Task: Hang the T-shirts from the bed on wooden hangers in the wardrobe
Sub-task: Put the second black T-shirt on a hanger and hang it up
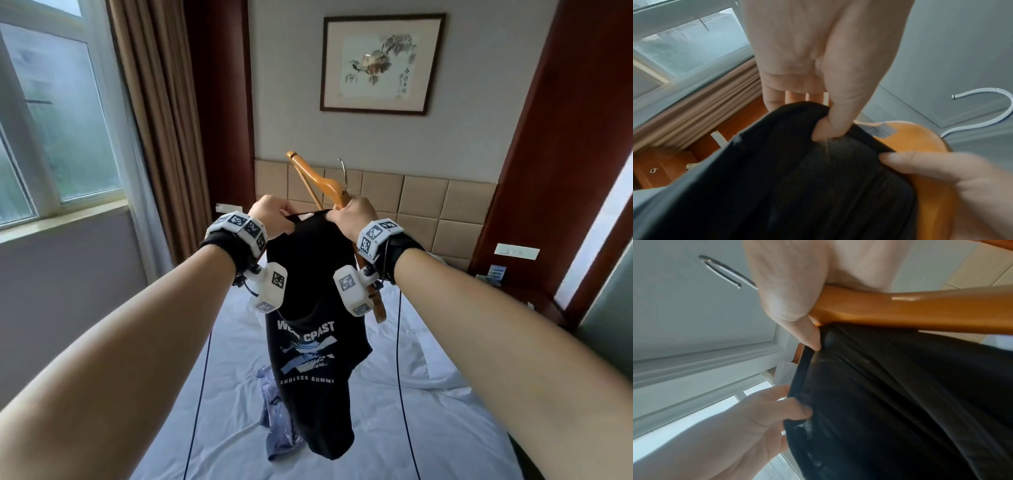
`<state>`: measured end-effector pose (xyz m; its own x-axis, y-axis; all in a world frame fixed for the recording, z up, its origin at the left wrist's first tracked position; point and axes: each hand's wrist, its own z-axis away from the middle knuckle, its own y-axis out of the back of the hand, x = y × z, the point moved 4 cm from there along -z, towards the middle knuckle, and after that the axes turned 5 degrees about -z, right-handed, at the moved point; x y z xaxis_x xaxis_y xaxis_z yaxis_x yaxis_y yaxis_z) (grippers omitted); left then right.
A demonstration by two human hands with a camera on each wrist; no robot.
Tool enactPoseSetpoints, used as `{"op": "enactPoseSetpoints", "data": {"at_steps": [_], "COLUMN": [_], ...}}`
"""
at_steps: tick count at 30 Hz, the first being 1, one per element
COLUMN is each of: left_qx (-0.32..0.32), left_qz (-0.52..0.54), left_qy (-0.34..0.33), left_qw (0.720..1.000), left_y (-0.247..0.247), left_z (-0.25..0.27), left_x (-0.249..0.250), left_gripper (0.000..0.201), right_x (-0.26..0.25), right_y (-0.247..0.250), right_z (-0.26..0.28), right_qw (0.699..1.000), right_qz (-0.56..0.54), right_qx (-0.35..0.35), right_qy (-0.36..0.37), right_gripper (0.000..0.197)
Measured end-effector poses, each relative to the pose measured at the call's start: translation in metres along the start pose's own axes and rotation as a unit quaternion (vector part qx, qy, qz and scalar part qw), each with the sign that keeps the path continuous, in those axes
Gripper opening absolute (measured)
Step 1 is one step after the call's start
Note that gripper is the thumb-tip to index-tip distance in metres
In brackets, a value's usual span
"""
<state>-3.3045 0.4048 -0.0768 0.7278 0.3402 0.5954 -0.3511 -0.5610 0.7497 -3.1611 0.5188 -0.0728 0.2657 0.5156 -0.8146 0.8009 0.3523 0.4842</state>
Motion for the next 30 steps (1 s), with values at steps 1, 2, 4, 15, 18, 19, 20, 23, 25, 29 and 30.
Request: {"op": "enactPoseSetpoints", "data": {"at_steps": [1,2,4,15,18,19,20,23,25,29,30], "left_qx": [0.013,0.02,0.035,0.05,-0.011,-0.037,-0.051,-0.095,-0.135,-0.191,-0.196], "left_qz": [-0.008,-0.018,-0.043,-0.023,0.052,0.089,0.124,0.158,0.198,0.227,0.235], "left_qy": [0.004,0.011,0.024,0.164,0.183,0.187,0.198,0.21,0.211,0.203,0.199], "left_qw": [1.0,1.0,0.998,0.985,0.982,0.978,0.971,0.96,0.948,0.933,0.931], "left_y": [0.002,0.004,0.008,0.012,0.007,0.007,0.009,0.014,0.016,0.016,0.016], "left_z": [-0.002,-0.003,-0.005,-0.015,-0.021,-0.017,-0.011,-0.006,0.0,0.01,0.009], "left_x": [-0.004,-0.007,-0.014,-0.063,-0.068,-0.064,-0.059,-0.054,-0.048,-0.035,-0.03], "left_gripper": [0.024,0.023,0.021,0.008,0.018,0.016,0.017,0.014,0.019,0.016,0.018], "right_x": [-0.004,-0.007,-0.011,-0.014,-0.008,-0.006,-0.004,0.005,0.012,0.024,0.028], "right_y": [-0.002,-0.003,-0.004,0.013,0.012,0.012,0.012,0.013,0.016,0.016,0.016], "right_z": [0.001,0.001,0.001,-0.009,-0.011,-0.011,-0.011,-0.011,-0.01,-0.008,-0.009], "right_qw": [1.0,1.0,0.999,0.993,0.993,0.993,0.993,0.991,0.989,0.987,0.988], "right_qz": [0.003,0.004,-0.001,0.018,0.038,0.044,0.053,0.084,0.1,0.106,0.097], "right_qx": [0.015,0.028,0.049,0.116,0.113,0.111,0.107,0.088,0.076,0.049,0.043], "right_qy": [0.002,0.004,0.007,-0.009,-0.015,-0.02,-0.025,-0.055,-0.075,-0.106,-0.116], "right_gripper": [0.026,0.026,0.023,0.022,0.014,0.013,0.012,0.007,0.012,0.017,0.013]}}
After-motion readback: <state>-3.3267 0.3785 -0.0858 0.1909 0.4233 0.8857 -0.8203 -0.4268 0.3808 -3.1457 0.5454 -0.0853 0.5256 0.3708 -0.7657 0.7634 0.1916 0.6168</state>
